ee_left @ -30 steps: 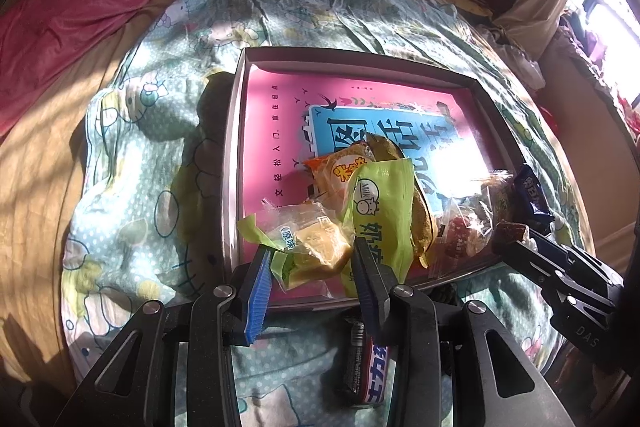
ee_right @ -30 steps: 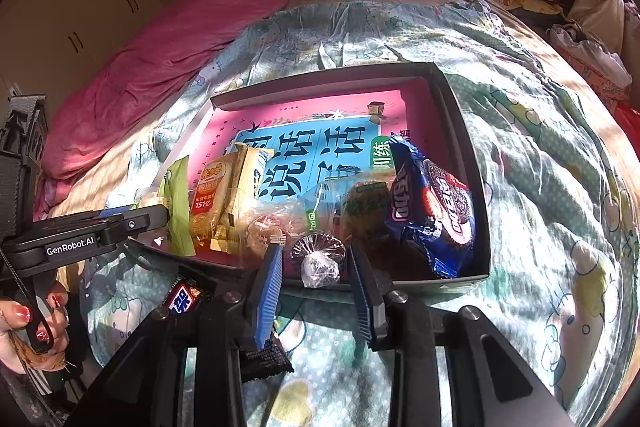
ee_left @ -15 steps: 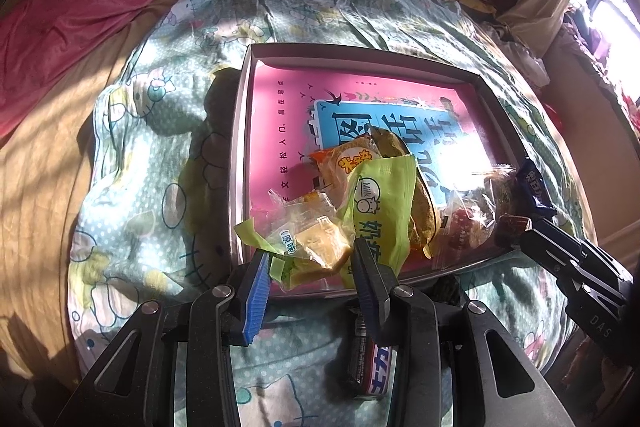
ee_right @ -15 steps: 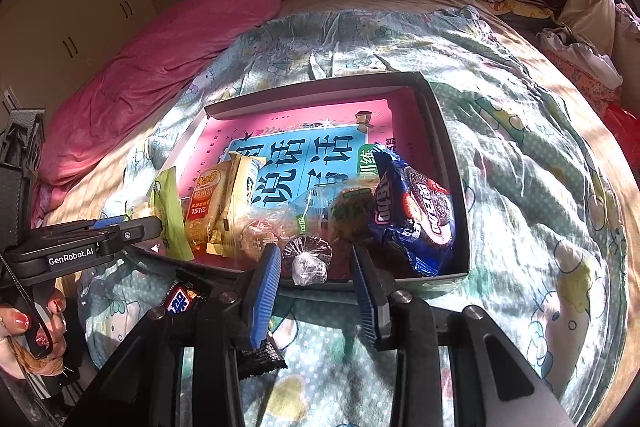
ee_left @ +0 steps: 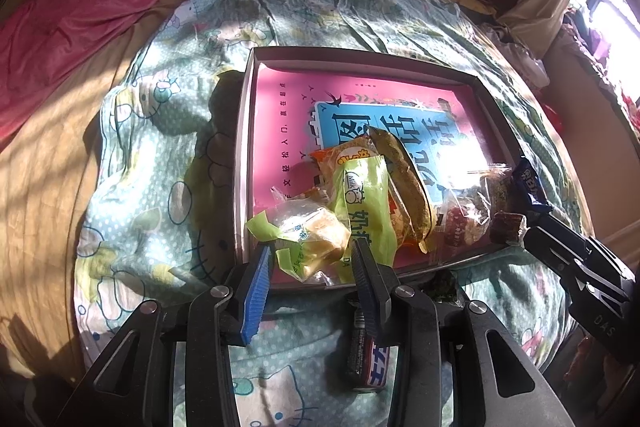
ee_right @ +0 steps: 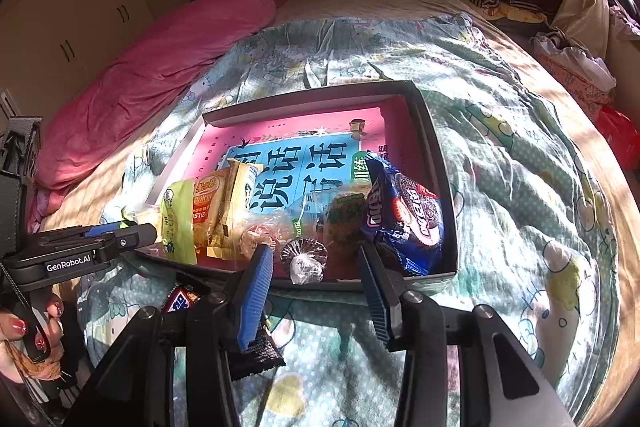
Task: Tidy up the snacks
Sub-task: 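Open both grippers to release the snacks in the tray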
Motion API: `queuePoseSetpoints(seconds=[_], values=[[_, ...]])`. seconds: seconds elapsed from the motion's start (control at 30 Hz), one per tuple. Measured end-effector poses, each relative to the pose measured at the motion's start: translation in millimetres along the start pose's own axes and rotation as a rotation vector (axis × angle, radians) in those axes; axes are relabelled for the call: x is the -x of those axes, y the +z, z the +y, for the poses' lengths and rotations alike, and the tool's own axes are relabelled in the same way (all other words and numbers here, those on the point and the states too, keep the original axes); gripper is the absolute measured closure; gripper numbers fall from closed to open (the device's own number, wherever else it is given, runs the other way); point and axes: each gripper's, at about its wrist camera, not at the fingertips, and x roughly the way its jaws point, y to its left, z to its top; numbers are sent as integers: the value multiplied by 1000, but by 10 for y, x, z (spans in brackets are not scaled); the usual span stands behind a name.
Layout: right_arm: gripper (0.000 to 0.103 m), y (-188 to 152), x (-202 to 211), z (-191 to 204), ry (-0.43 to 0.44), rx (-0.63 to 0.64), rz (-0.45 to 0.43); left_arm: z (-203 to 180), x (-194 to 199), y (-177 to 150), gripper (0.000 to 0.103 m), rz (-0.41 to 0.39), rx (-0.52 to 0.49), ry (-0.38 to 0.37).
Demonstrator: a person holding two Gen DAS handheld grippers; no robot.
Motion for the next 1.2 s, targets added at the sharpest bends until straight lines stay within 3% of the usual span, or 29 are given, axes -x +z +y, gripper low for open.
queuePoseSetpoints(seconds=[0.4, 0.63, 1.2], values=[[42, -9, 116, 44, -16, 15, -27, 13, 95, -15, 52, -12, 8, 19], [40, -9, 171, 69, -24, 27, -38, -7, 184, -20, 44, -25, -1, 22], [35, -63, 349, 141, -26, 47, -68, -22, 422, -111, 42, -52, -1, -1]])
